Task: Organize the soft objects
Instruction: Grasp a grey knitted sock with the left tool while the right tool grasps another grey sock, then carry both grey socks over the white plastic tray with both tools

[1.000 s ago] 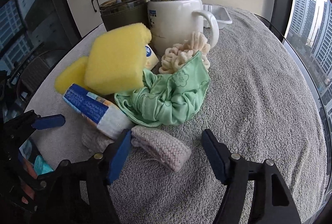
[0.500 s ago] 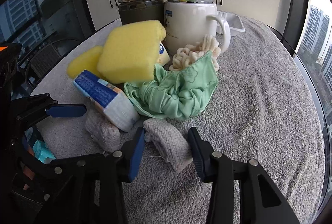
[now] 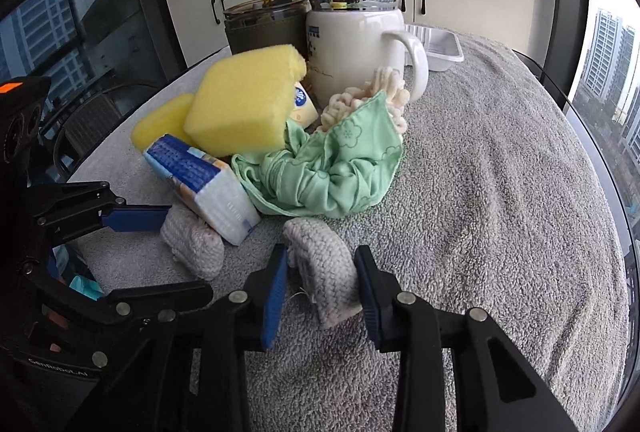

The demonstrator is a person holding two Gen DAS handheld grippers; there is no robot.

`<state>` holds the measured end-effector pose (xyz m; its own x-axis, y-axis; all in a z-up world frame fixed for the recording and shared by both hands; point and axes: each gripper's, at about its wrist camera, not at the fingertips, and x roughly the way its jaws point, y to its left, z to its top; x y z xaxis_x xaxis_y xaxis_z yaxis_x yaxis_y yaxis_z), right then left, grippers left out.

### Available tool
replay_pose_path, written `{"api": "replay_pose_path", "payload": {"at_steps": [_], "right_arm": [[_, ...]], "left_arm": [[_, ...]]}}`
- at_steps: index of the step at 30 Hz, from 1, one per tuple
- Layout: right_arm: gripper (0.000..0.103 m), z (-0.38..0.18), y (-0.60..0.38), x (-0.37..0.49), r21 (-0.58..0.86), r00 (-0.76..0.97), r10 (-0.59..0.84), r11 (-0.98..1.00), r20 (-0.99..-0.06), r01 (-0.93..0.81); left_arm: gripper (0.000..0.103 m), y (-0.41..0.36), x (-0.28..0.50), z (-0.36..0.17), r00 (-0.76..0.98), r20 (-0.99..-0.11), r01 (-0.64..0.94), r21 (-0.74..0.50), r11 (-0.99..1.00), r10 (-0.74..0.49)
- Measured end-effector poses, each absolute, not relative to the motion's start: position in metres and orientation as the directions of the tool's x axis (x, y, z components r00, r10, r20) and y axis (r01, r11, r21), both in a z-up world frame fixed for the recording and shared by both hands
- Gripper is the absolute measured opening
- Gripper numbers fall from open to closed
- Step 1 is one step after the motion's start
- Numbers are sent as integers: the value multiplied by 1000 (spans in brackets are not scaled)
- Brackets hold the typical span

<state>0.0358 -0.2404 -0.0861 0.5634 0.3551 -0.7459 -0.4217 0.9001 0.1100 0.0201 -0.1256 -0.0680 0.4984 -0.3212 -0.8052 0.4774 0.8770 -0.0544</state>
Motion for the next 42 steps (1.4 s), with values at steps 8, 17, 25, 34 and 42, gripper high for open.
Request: {"api": "replay_pose_path", "payload": {"at_steps": [8, 17, 25, 34, 42], "right_arm": [[37, -87, -240, 36, 97, 566, 357, 895, -743, -436], [34, -85, -238, 31, 96, 573, 346, 903, -743, -420], [33, -76, -231, 24, 82, 577, 341, 901, -742, -426], [33, -68, -230, 25, 57, 577, 300, 915, -759, -399], [30, -57, -241, 35, 51, 572, 253, 937, -780, -345]], "left_arm": [[51, -125, 29, -75, 527, -798, 444, -33, 895, -291], [46, -99, 23, -69, 531, -787, 422, -73, 903, -312], [46, -75, 10, -61, 530, -784, 426, -84, 901, -324], [46, -19, 7, -52, 568, -776, 326, -94, 941, -274], [46, 22, 25, -33, 631, -749, 206, -90, 975, -202]]}}
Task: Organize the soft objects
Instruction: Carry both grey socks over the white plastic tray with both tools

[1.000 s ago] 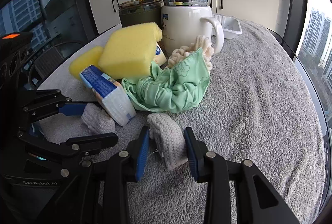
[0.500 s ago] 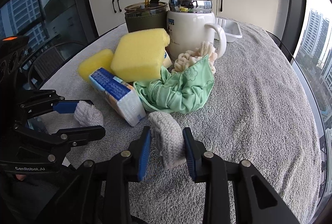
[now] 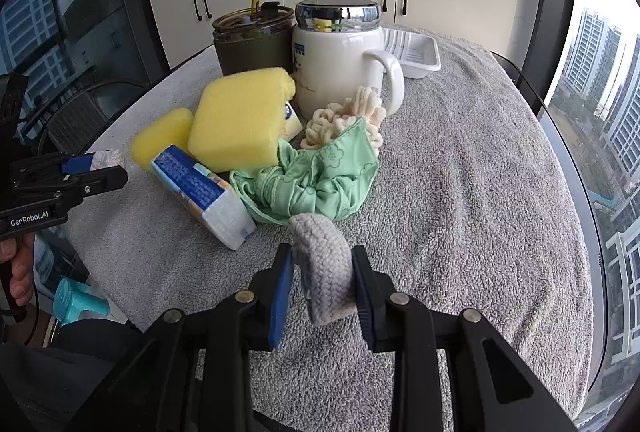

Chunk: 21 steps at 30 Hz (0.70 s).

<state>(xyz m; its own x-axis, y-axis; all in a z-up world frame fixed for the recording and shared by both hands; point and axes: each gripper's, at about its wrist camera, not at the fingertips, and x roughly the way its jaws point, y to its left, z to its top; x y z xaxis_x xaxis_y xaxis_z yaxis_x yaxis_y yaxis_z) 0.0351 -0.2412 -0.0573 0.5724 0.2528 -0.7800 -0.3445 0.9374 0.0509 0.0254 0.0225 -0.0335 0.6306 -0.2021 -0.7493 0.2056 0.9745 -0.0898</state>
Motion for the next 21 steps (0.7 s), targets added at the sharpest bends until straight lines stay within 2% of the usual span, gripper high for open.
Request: {"api": "replay_pose_path", "payload": {"at_steps": [21], "right_arm": [[26, -36, -257, 62, 37, 602, 195, 964, -775, -265]], "left_arm": [[44, 53, 77, -11, 697, -701, 110, -105, 988, -152]]}}
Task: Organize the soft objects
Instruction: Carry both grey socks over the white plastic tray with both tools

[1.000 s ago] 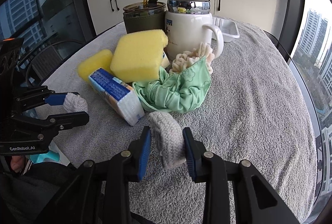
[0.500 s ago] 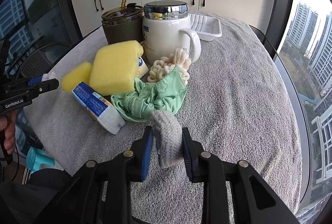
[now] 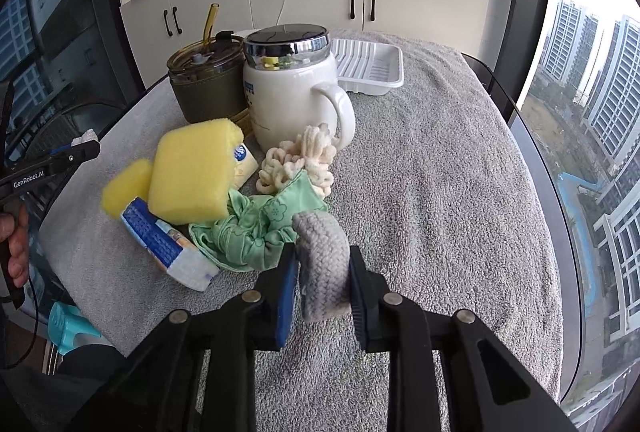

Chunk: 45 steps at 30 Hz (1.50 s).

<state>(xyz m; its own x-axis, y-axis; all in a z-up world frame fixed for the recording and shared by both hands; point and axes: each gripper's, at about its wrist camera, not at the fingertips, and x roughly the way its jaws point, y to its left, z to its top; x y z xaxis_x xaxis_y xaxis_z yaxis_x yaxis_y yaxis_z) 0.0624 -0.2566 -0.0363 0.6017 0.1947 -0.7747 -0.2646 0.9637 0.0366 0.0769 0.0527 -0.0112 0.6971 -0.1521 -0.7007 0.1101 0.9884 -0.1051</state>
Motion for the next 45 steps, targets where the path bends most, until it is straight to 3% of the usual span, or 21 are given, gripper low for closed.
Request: {"api": "replay_pose_path", "payload": {"at_steps": [14, 20, 27, 36, 45], "right_arm": [[26, -9, -313, 152, -38, 649, 118, 975, -751, -221], [26, 17, -320, 228, -102, 657, 116, 954, -745, -283], [26, 41, -302, 317, -107, 620, 178, 913, -764, -394], [26, -1, -253, 394, -60, 481, 248, 841, -841, -537], [26, -50, -232, 432, -69, 412, 230, 801, -882, -595]], "left_arm": [[44, 65, 167, 11, 710, -692, 142, -33, 989, -125], [44, 57, 237, 35, 717, -684, 222, 37, 974, -137], [44, 26, 321, 50, 656, -735, 341, 87, 936, -171], [44, -28, 377, 2, 522, -811, 501, 40, 865, -265], [45, -42, 400, -34, 463, -849, 511, 21, 860, -254]]}}
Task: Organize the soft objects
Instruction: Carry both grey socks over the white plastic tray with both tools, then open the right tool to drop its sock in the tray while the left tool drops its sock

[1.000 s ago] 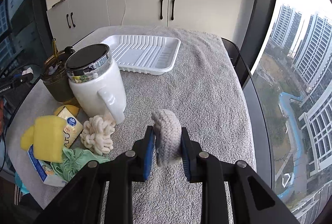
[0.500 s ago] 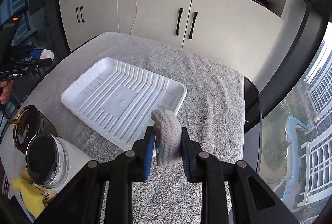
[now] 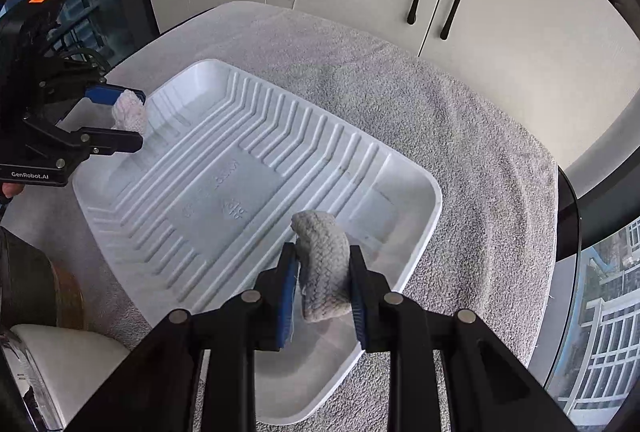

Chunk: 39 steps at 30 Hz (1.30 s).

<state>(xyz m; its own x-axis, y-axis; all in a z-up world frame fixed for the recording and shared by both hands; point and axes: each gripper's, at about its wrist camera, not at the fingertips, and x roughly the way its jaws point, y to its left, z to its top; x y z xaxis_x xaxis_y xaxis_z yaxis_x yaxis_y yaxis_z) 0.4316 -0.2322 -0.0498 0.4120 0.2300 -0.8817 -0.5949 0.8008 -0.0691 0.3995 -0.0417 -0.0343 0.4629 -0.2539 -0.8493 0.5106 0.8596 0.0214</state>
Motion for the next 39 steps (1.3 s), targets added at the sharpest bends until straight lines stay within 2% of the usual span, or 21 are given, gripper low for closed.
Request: {"api": "replay_pose_path", "payload": {"at_steps": [7, 16, 23, 29, 39], "right_arm": [[27, -74, -222, 438, -91, 399, 202, 792, -894, -604], [38, -71, -227, 436, -113, 438, 185, 814, -880, -569], [43, -61, -232, 431, -114, 474, 198, 826, -858, -552], [48, -45, -237, 426, -81, 500, 249, 832, -830, -549], [48, 8, -277, 385, -21, 584, 318, 866, -747, -499]], "left_arm": [[47, -44, 407, -53, 435, -868, 504, 16, 864, -238], [50, -48, 409, -61, 432, -872, 491, 15, 871, -229], [63, -47, 411, -59, 432, -869, 484, -4, 875, -243], [74, -40, 414, -44, 451, -845, 465, -52, 884, -287], [74, 1, 391, 16, 570, -753, 402, -94, 911, -329]]}}
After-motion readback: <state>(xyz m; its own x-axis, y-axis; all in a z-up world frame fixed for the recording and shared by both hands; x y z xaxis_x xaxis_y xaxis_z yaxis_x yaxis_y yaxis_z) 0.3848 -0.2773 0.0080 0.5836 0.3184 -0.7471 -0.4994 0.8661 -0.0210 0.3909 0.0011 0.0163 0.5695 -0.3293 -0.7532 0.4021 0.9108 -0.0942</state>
